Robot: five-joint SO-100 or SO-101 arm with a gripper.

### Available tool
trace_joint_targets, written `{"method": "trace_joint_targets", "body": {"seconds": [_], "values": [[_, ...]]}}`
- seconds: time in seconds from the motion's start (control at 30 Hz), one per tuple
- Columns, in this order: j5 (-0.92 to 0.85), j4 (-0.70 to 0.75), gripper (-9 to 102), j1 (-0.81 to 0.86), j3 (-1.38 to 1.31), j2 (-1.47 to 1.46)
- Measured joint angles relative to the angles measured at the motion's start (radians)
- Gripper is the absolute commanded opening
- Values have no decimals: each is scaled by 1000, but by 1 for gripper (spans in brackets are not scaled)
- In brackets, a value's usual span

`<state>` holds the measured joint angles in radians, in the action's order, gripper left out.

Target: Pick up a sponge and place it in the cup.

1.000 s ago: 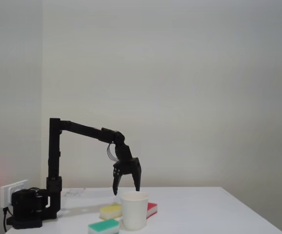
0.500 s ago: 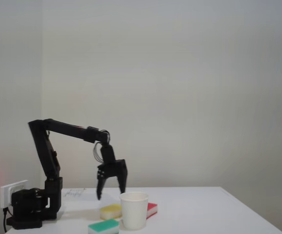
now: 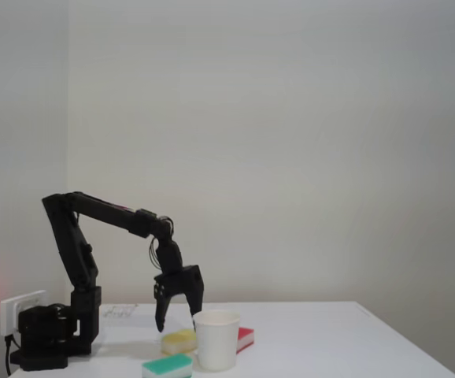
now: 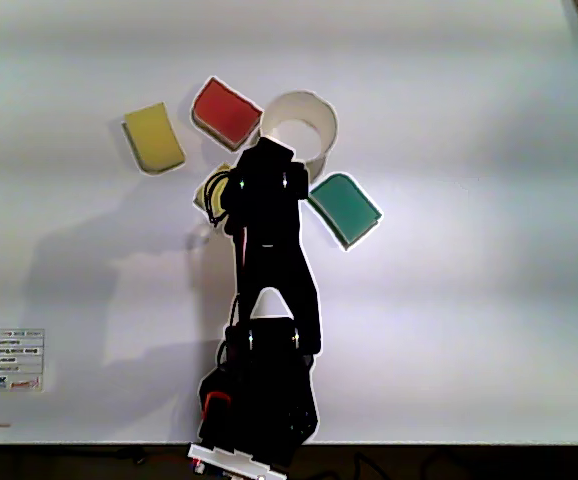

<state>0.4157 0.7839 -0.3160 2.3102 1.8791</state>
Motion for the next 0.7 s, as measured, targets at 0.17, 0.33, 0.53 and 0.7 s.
{"method": "trace_joint_targets", "body": {"seconds": [0.17,0.33,0.53,0.7], "values": [[34,-78,37,-14,-21,-104],[69,-95,34,-60,-67,-158],[84,-98,21,-58,-71,-176],[84,-98,8,-71,-71,-176]]}}
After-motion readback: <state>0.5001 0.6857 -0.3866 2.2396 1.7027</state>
